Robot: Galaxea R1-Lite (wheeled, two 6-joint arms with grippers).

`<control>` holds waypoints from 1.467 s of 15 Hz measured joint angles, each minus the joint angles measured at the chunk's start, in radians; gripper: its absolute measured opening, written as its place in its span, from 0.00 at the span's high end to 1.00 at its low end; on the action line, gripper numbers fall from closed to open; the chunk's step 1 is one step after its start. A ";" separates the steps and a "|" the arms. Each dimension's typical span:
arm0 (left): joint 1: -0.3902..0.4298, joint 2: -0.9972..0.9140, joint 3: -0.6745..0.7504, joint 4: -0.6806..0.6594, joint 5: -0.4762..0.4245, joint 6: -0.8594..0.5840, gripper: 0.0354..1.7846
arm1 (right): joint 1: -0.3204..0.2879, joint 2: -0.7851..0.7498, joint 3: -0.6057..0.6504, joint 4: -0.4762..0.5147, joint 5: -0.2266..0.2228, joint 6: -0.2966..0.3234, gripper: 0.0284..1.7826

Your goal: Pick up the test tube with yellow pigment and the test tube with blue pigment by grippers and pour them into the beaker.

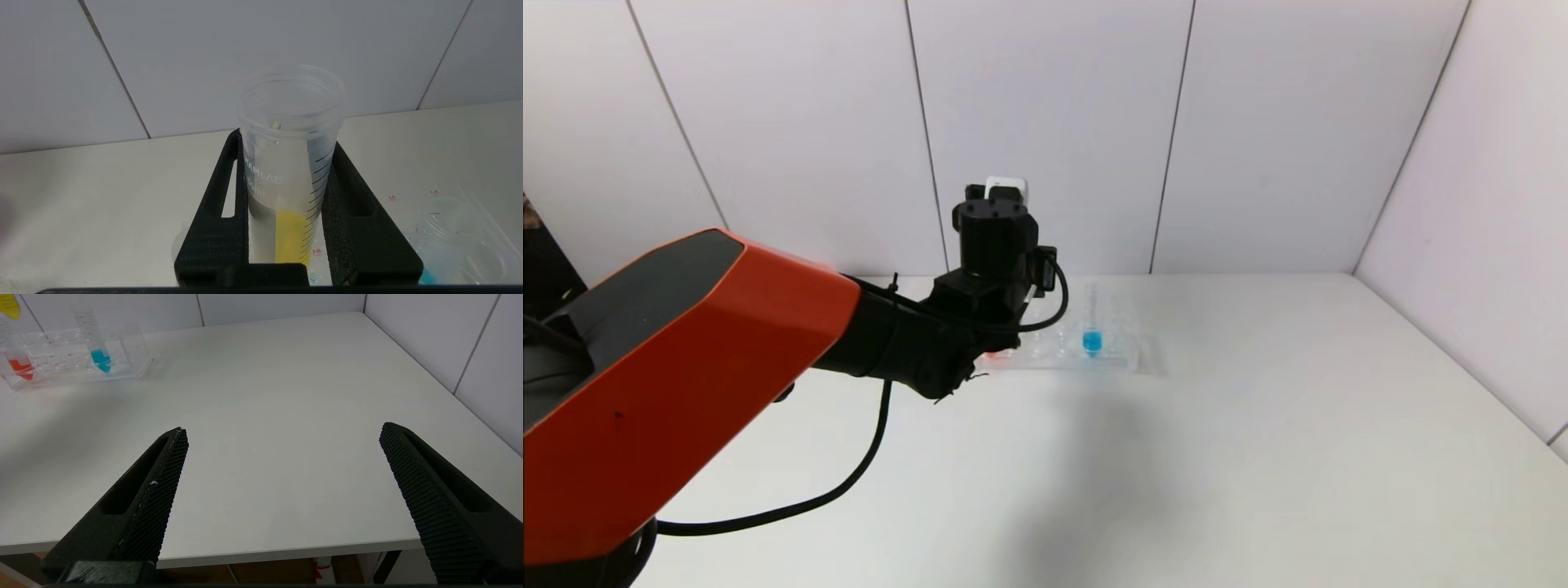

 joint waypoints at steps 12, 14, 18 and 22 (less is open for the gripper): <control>0.030 -0.214 0.019 0.210 -0.017 -0.053 0.72 | 0.000 0.000 0.000 0.000 0.000 0.000 0.04; 0.071 -0.257 0.043 0.239 -0.042 -0.057 0.72 | 0.000 0.000 0.000 0.000 0.000 0.000 0.04; 0.172 -0.337 0.111 0.254 -0.111 -0.058 0.72 | 0.001 0.000 0.000 0.000 0.000 0.000 0.04; 0.270 -0.389 0.160 0.256 -0.173 -0.060 0.72 | 0.000 0.000 0.000 0.000 0.000 0.000 0.04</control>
